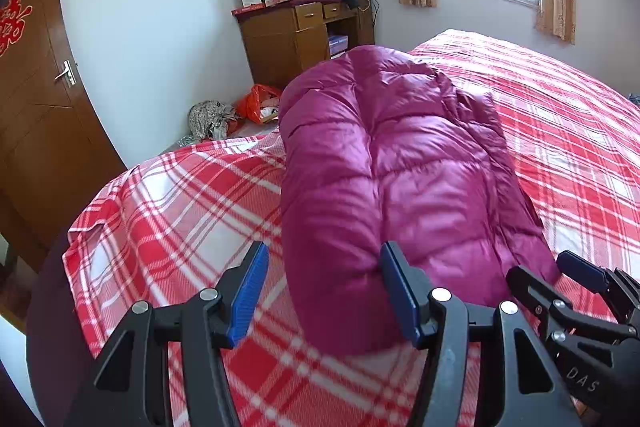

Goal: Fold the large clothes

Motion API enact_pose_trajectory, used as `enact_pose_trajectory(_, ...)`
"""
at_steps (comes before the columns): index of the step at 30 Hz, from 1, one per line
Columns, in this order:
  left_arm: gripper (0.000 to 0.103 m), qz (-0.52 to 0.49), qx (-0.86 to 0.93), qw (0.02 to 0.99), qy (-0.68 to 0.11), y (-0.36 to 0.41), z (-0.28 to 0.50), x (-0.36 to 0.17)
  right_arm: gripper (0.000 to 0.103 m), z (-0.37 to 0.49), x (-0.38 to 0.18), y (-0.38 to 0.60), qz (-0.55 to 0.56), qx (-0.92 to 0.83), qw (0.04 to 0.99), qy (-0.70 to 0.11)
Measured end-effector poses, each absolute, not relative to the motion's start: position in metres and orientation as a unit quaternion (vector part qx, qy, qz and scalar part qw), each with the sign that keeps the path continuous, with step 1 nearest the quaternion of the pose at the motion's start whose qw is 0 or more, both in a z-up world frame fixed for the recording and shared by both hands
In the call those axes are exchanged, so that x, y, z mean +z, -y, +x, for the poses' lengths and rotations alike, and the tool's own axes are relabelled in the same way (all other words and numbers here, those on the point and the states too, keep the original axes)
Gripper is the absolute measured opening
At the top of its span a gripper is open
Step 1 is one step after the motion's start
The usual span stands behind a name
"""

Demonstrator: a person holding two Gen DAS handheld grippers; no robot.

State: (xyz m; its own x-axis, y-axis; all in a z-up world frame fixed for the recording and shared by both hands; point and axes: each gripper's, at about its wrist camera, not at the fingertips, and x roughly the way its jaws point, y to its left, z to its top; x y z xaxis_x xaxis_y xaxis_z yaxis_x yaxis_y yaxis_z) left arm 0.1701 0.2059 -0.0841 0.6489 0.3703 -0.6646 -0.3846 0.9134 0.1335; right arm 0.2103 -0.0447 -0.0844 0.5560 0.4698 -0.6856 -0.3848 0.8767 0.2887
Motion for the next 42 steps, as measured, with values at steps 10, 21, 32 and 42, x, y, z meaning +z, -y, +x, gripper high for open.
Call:
enact_pose_trajectory(10, 0.06, -0.052, 0.189, 0.877, -0.44, -0.204, 0.111, -0.103, 0.092, 0.158, -0.08, 0.066, 0.037, 0.202, 0.87, -0.448)
enact_pose_trajectory(21, 0.06, -0.04, 0.15, 0.899, -0.41, -0.185, 0.055, -0.089, 0.095, 0.115, -0.041, 0.065, 0.01, 0.195, 0.895, -0.401)
enact_pose_trajectory(32, 0.082, 0.001, 0.166, 0.96, -0.224, -0.165, 0.003, 0.005, 0.103, 0.06, 0.035, 0.07, -0.009, 0.181, 0.952, -0.246)
enact_pose_trajectory(42, 0.093, -0.032, 0.187, 0.97, -0.153, -0.179, -0.023, 0.051, 0.103, 0.036, 0.075, 0.079, 0.028, 0.177, 0.971, -0.161)
